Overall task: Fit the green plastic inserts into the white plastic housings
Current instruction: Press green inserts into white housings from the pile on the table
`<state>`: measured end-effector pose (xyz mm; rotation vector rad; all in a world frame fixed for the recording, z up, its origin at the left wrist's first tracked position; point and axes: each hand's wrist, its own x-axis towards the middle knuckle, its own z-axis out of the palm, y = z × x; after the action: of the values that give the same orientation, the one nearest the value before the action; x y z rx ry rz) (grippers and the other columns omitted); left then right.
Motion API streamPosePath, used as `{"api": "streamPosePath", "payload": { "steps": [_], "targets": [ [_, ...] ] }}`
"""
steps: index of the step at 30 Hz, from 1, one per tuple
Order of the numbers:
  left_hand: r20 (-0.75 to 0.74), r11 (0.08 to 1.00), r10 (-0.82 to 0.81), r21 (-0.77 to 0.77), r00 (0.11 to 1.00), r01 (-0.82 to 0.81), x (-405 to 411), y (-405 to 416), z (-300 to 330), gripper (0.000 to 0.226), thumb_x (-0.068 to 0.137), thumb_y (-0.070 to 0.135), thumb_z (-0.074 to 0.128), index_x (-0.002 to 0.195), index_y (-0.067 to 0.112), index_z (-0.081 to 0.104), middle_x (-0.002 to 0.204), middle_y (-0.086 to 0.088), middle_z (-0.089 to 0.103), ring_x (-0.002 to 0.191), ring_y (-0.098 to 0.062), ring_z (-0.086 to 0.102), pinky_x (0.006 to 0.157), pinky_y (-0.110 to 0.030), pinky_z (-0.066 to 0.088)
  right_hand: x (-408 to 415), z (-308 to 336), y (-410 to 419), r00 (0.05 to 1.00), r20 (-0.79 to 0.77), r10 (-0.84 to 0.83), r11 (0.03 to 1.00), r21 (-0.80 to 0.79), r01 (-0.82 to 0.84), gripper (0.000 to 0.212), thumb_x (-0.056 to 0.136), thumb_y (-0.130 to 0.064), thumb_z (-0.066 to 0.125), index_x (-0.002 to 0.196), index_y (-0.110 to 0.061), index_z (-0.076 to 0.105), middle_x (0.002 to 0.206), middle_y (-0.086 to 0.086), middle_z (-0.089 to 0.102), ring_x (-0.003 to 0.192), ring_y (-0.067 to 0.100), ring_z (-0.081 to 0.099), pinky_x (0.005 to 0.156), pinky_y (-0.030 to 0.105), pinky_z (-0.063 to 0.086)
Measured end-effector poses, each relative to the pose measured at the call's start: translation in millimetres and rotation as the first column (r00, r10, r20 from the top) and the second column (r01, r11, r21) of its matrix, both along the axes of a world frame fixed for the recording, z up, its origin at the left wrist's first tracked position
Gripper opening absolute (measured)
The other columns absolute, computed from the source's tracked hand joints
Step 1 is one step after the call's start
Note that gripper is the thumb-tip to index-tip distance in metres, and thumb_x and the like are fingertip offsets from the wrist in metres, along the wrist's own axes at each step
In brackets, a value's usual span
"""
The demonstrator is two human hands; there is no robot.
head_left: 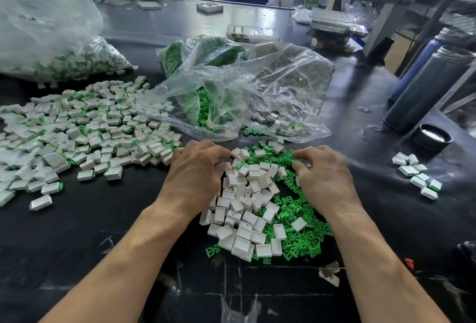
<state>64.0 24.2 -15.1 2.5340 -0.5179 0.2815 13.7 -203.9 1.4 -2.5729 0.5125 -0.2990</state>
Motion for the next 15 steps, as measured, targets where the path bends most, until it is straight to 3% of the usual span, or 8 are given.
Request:
{"api": "streamPosePath", "payload": {
  "steps": [5,12,15],
  "targets": [
    [-0.057,0.998,0.037,0.060,0.998,-0.033,-1,-5,0,0.025,0.102,0.033,0.059,0.125,0.030,0.070,0.119,0.008,0.061,0.119,-0.017,0.049,0.101,-0.036,0.028,7,-6,7,0.999,-0.022,0.048,0.995,-0.085,-0.049,0.034,0.102,-0.030,0.064,0.136,-0.030,0.066,0.133,0.001,0.062,0.127,0.027,0.047,0.111,0.042,0.034],
    [-0.110,0.997,0.071,-0.005,0.991,-0.072,-1,-4,3,0.007,0.095,0.033,0.069,0.102,0.034,0.068,0.106,0.011,0.060,0.111,-0.014,0.051,0.104,-0.038,0.033,8,-6,11,0.998,0.047,0.031,0.994,-0.106,-0.025,0.014,0.097,-0.029,0.071,0.109,-0.029,0.077,0.110,0.002,0.071,0.109,0.026,0.055,0.100,0.041,0.043],
    [-0.111,0.997,0.063,-0.036,0.992,-0.067,-4,-4,5,0.009,0.093,0.031,0.072,0.096,0.034,0.063,0.099,0.014,0.061,0.104,-0.013,0.055,0.104,-0.039,0.035,6,-4,12,0.997,0.065,0.033,0.995,-0.092,-0.027,0.010,0.097,-0.029,0.070,0.103,-0.027,0.077,0.106,0.001,0.071,0.106,0.025,0.055,0.098,0.041,0.044]
  ]
}}
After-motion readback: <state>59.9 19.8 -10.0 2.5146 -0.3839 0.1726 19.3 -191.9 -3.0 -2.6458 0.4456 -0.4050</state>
